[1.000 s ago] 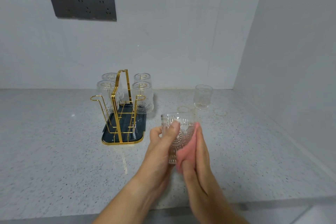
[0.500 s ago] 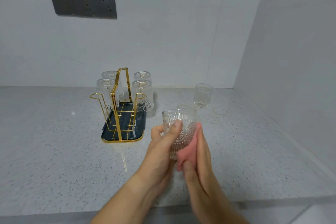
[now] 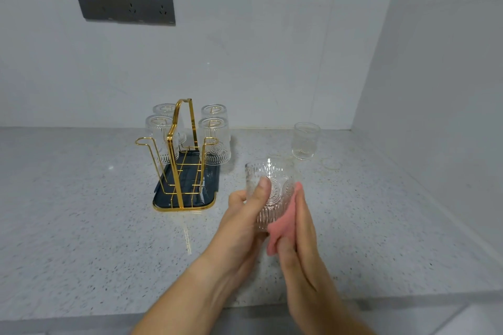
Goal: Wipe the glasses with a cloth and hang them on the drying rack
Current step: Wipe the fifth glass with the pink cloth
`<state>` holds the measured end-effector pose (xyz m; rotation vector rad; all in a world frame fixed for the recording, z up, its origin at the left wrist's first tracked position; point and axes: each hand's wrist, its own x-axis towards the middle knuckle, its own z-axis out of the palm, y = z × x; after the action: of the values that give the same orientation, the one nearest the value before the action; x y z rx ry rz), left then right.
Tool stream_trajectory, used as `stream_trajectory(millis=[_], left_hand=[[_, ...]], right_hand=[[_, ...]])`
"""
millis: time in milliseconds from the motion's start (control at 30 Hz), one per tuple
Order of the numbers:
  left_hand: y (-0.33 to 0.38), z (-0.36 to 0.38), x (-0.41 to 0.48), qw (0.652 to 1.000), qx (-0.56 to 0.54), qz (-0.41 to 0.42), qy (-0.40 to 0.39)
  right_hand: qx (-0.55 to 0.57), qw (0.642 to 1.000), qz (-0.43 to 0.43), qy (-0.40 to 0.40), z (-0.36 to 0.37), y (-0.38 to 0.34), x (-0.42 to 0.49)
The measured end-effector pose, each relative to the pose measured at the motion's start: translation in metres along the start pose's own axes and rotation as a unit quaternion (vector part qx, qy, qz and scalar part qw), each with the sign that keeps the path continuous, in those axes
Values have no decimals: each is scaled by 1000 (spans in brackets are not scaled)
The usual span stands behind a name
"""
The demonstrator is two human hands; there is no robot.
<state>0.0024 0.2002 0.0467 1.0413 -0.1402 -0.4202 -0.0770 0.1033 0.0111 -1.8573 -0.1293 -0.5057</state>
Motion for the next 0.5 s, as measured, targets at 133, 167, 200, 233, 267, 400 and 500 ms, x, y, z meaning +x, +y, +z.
stream_trajectory(millis=[133, 167, 200, 233, 267, 400, 500], left_hand=[[-2, 2, -5, 998, -6, -18, -54], [-3, 6, -8, 997, -6, -21, -71], [-2, 9, -12, 996, -10, -27, -85], [-1, 10, -14, 995, -16, -29, -94], [-1, 10, -15, 995, -15, -25, -96], [-1, 4, -8, 999, 4, -12, -51], [-3, -2, -7, 998, -21, -20, -50]], right_hand=[[48, 998, 19, 20, -11, -14, 19], [82, 996, 31, 29, -16, -17, 27], [108, 992, 42, 39, -19, -17, 34], [127, 990, 44, 45, -21, -17, 37], [129, 990, 39, 43, -20, -18, 37], [55, 998, -11, 23, -5, -11, 12], [90, 996, 3, 26, -13, -13, 12]])
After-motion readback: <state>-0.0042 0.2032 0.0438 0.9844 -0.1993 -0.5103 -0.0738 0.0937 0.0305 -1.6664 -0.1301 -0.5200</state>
